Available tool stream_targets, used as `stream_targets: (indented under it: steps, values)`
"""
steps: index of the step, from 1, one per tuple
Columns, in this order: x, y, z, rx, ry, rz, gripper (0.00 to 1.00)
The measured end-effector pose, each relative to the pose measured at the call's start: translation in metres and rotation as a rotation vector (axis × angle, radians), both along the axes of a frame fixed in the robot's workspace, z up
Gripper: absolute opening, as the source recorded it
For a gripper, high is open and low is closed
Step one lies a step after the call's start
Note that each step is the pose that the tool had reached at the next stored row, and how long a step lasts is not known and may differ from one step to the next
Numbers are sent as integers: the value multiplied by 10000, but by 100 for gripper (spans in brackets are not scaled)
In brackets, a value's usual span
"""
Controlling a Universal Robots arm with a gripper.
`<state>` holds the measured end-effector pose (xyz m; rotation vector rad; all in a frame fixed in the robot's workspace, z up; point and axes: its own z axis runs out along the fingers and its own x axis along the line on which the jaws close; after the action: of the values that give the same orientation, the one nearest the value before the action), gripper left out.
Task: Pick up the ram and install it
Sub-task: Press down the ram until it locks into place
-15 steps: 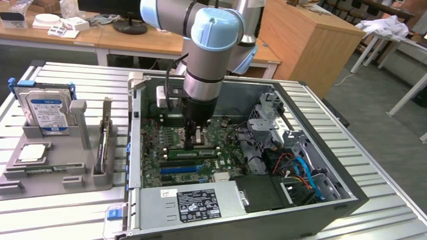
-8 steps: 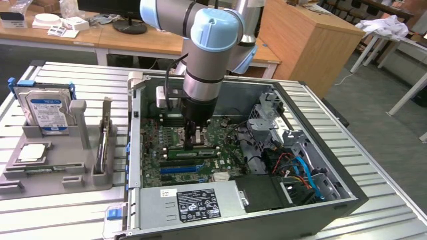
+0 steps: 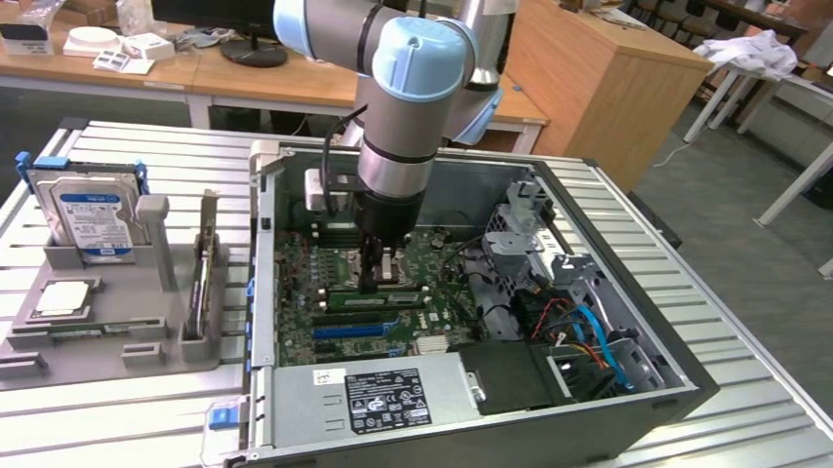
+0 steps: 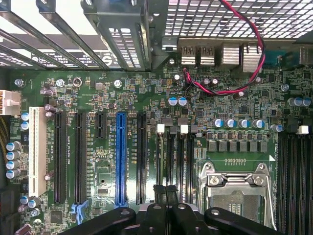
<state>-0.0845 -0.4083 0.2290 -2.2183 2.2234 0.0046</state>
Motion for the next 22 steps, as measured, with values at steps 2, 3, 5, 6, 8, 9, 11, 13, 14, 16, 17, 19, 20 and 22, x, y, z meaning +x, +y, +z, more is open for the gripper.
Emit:
stream_targets:
  steps: [2, 3, 5, 6, 8, 9, 11, 13, 14, 16, 17, 19, 20, 22]
  values:
    - [0, 0, -6, -1, 1, 0, 11]
    - [0, 0, -10, 1, 0, 0, 11]
    - [0, 0, -13, -1, 0, 0, 11]
    - [0, 0, -15, -1, 1, 0, 11]
    - [0, 0, -17, -2, 2, 0, 11]
    - [0, 0, -17, -3, 1, 0, 11]
    - [0, 0, -17, -1, 1, 0, 11]
    - [0, 0, -17, -1, 0, 0, 11]
    - [0, 0, -17, -1, 1, 0, 11]
    - [0, 0, -17, -1, 1, 0, 11]
    - [0, 0, -18, -3, 2, 0, 11]
    - [0, 0, -21, -1, 2, 0, 11]
    - [0, 0, -23, 0, 1, 0, 11]
    - [0, 0, -26, -1, 0, 0, 11]
